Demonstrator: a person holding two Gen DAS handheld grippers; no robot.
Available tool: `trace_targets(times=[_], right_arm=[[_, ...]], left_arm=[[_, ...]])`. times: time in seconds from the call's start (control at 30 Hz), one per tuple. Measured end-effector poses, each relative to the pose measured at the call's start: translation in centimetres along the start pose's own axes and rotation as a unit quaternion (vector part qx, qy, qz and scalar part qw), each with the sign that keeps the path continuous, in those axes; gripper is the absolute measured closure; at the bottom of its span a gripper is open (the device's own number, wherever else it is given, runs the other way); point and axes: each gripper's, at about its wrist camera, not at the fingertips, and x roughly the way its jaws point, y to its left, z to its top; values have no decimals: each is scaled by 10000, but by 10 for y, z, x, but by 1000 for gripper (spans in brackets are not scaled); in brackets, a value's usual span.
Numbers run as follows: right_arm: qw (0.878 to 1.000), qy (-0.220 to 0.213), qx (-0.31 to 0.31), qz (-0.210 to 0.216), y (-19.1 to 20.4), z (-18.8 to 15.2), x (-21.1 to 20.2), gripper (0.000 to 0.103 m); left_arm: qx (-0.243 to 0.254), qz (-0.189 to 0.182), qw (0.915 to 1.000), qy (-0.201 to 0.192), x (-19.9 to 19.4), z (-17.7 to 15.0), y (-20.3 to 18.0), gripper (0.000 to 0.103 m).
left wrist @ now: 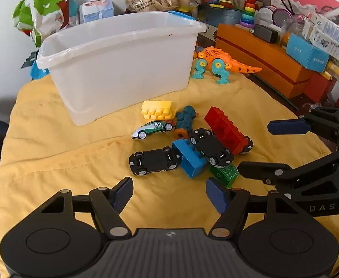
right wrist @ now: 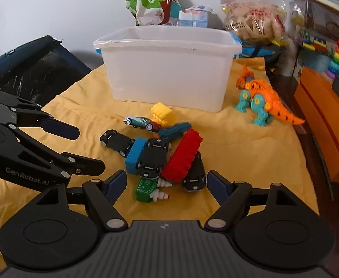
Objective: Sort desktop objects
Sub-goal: 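Grasp the red brick with the right tool while the left tool grasps a black car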
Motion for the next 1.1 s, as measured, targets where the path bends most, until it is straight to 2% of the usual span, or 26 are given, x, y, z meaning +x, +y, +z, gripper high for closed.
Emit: trace_targets(times=[0.17, 0.27, 0.33, 0.47, 0.57, 0.6, 0.63, 0.7, 0.73, 0.83, 0.93, 1.0, 1.1], right_arm=[[9996, -40, -75, -263, -9, 2, 1, 24], [9996, 128, -13, -262, -17, 1, 8, 32], [9995, 255, -3, -183, -18, 2, 14, 46], [9991, 167, -383, -28, -5, 8, 21, 49], [9976, 223, -582, -312, 2, 15, 35, 52], [9976, 257, -514, -395, 0, 16, 40, 55], [9982, 292, -370, -385, -4, 18, 45, 65], [9986, 442, -178, -233, -12, 20, 52, 74], [9984, 488, -220, -198, -13, 20, 52, 78], [9970, 545, -502, -208, -12, 13, 40, 78], [9955, 588, -740, 17, -12, 3, 19, 78], [9916, 662, -1108, -108, -9, -5, 4, 78], [9850, 869, -1441, -371, -9, -17, -12, 77]], left_arm=[[64, 97, 9999, 44, 4, 0, 0, 30], [13, 107, 9999, 80, 8, -1, 3, 30], [-33, 105, 9999, 107, 10, -2, 6, 30], [-93, 98, 9998, 164, 14, -3, 11, 30], [-123, 22, 9998, 160, 15, -3, 12, 30], [-113, -5, 9998, 154, 15, -3, 12, 30], [-88, -21, 9998, 149, 15, -2, 10, 30], [14, -29, 9999, 143, 15, -1, 8, 30], [93, -20, 9999, 129, 15, -1, 7, 30], [387, 98, 9992, -8, 17, 6, 6, 30], [882, 334, 9955, -118, 25, 15, 10, 30], [1371, 331, 9900, -53, 32, 21, 12, 30], [2154, 52, 9765, 37, 39, 27, 13, 37]])
